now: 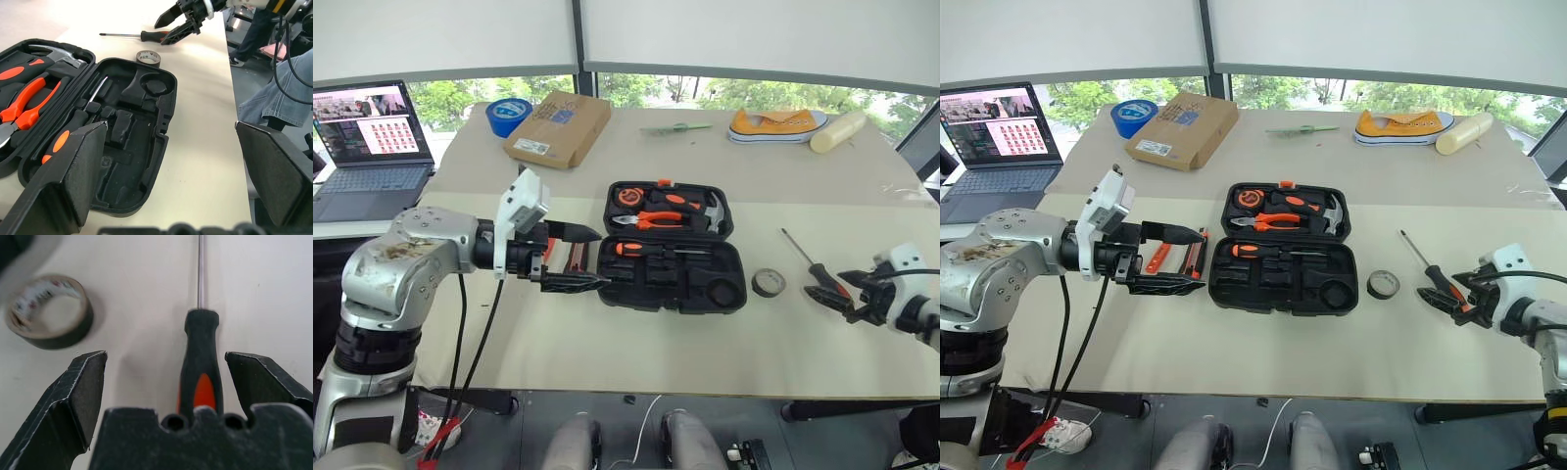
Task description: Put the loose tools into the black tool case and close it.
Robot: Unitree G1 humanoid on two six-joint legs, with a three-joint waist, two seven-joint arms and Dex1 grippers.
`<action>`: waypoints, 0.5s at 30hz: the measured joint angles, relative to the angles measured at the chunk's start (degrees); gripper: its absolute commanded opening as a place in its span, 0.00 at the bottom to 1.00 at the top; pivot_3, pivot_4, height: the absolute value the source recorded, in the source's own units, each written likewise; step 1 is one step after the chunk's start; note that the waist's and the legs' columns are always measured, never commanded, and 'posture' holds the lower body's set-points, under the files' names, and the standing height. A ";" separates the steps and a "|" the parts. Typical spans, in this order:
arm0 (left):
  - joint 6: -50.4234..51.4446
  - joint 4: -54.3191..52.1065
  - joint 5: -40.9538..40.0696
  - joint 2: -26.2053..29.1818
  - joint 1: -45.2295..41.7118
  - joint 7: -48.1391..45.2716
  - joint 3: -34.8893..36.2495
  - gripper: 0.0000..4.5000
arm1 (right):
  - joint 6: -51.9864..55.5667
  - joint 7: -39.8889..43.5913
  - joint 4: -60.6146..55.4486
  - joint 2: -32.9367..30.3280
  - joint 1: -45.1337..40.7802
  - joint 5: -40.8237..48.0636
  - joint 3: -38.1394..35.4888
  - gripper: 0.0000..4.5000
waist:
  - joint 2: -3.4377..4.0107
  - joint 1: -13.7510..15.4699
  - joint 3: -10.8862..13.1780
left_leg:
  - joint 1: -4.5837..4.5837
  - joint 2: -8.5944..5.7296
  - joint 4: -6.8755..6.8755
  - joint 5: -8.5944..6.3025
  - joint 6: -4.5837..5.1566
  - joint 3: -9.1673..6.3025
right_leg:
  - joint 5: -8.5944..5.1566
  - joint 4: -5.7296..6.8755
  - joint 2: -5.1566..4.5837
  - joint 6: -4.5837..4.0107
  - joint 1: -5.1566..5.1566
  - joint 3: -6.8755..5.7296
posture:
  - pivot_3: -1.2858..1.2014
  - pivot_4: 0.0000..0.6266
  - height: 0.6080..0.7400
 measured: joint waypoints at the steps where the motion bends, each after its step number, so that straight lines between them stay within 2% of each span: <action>1: 0.08 -0.18 -0.31 0.21 0.09 0.33 0.20 1.00 | -0.52 -0.18 1.89 0.31 -0.65 -0.62 0.37 0.94 | 0.00 0.02 0.00 | 0.00 0.00 -0.01 0.00 0.00 0.00 | 0.00 0.00 -0.01 0.00 0.00 0.00 | 0.52 0.24 0.96; 3: 0.10 -0.41 -0.55 0.86 0.43 0.95 0.47 1.00 | -1.49 0.26 4.75 0.50 -2.16 -0.70 0.54 0.84 | 0.00 -0.09 0.00 | 0.04 0.00 -0.02 0.00 0.00 0.02 | 0.00 -0.02 0.01 0.00 0.03 0.03 | 0.52 0.24 0.96; 11: -1.16 -0.70 -0.60 2.26 1.01 2.00 0.17 1.00 | -3.68 1.41 8.11 0.49 -3.05 -0.68 0.16 0.26 | 0.00 -0.07 0.00 | 0.08 0.01 -0.04 0.00 -0.01 0.02 | 0.00 -0.02 0.02 0.00 0.06 0.03 | 0.52 0.24 0.96; 15: -3.74 -0.03 0.69 2.76 1.32 2.21 -0.69 1.00 | -4.73 2.78 5.67 0.26 -1.94 -1.07 0.35 0.23 | 0.01 -0.10 0.00 | 0.09 0.01 -0.07 0.00 -0.01 0.07 | 0.00 -0.02 0.01 0.00 0.03 0.08 | 0.52 0.24 0.96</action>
